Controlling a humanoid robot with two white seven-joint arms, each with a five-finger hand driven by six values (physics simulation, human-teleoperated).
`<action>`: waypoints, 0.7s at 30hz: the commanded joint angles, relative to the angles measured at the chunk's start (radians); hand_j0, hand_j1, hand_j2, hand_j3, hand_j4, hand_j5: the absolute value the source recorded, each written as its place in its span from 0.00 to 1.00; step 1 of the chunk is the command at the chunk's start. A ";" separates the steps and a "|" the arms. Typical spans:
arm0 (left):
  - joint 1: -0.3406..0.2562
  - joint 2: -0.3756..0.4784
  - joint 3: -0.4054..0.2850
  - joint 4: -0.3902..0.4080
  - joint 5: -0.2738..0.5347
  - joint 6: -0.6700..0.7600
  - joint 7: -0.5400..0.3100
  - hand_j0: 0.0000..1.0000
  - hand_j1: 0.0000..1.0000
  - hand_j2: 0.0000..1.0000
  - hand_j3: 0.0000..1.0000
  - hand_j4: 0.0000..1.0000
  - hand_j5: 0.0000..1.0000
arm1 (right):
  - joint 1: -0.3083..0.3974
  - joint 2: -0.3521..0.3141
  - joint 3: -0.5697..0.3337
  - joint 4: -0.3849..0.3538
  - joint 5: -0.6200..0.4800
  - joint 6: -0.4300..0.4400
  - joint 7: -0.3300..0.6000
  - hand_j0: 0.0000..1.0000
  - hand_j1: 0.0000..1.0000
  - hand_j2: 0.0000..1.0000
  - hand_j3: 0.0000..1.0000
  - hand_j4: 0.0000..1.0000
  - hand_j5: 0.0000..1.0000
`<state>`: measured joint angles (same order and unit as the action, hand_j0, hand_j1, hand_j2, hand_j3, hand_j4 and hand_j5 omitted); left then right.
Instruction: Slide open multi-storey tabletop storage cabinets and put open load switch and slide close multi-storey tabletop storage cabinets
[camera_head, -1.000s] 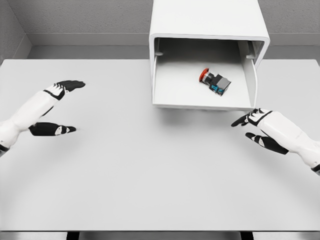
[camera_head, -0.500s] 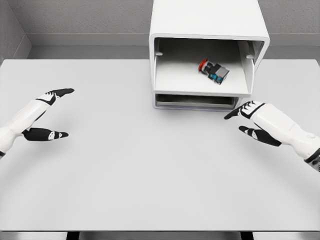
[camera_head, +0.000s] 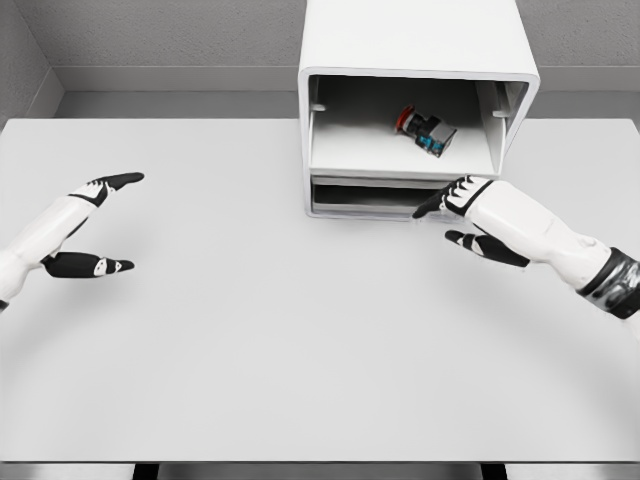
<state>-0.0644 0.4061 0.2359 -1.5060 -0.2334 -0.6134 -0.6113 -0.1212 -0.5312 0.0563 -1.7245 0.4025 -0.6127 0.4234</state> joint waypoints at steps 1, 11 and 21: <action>0.000 0.000 -0.001 0.007 0.008 0.002 0.000 1.00 1.00 1.00 1.00 1.00 1.00 | -0.005 0.000 0.010 0.029 0.001 0.002 0.000 0.67 0.67 0.67 0.67 0.67 0.67; 0.000 -0.001 0.000 0.007 0.008 0.002 0.000 1.00 1.00 1.00 1.00 1.00 1.00 | -0.067 0.049 0.039 0.098 0.002 0.002 0.051 0.68 0.68 0.68 0.68 0.68 0.68; 0.002 0.002 -0.001 0.007 0.008 0.002 0.000 1.00 1.00 1.00 1.00 1.00 1.00 | -0.118 0.051 0.048 0.151 0.002 0.002 0.051 0.68 0.68 0.68 0.68 0.68 0.68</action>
<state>-0.0629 0.4073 0.2346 -1.4983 -0.2338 -0.6134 -0.6113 -0.2393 -0.4800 0.1032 -1.5816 0.4121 -0.6132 0.4745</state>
